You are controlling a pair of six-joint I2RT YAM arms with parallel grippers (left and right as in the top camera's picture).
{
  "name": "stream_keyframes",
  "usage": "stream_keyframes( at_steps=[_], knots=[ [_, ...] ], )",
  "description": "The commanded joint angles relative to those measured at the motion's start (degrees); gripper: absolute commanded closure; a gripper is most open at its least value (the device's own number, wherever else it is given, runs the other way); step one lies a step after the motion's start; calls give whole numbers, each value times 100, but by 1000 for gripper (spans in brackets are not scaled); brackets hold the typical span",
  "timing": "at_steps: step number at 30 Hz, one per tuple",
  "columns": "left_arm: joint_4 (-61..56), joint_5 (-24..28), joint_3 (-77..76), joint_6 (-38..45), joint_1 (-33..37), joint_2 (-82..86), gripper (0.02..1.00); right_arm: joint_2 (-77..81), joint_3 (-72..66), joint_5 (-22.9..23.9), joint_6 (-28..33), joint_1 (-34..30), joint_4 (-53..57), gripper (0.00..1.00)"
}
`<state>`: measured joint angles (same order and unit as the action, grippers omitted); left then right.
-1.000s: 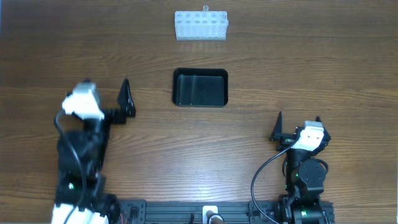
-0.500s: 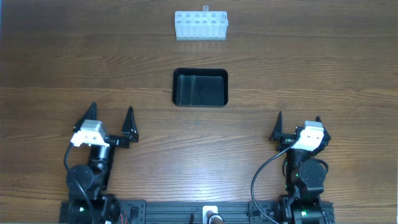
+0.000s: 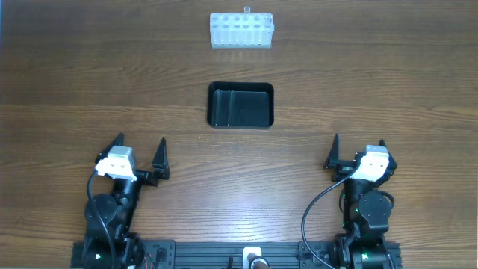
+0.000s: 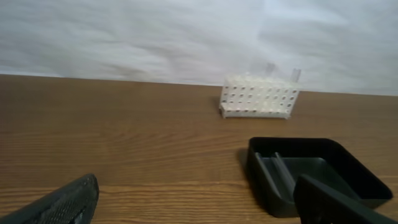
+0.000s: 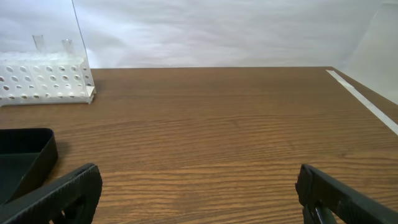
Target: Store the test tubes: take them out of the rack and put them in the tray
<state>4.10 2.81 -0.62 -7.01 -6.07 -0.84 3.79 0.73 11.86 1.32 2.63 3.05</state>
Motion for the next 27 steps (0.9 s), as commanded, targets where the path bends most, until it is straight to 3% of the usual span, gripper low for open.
stream_keyframes(
  at_steps=[1,24,27],
  knots=[
    [17,79,31,170,273,57,18,-50,-44,-42,-44,-39,2,7],
    [17,79,28,170,345,57,18,-50,-46,-42,-44,-39,0,9],
    [17,79,31,170,345,57,18,-50,-44,-308,-114,-37,-116,7]
  ],
)
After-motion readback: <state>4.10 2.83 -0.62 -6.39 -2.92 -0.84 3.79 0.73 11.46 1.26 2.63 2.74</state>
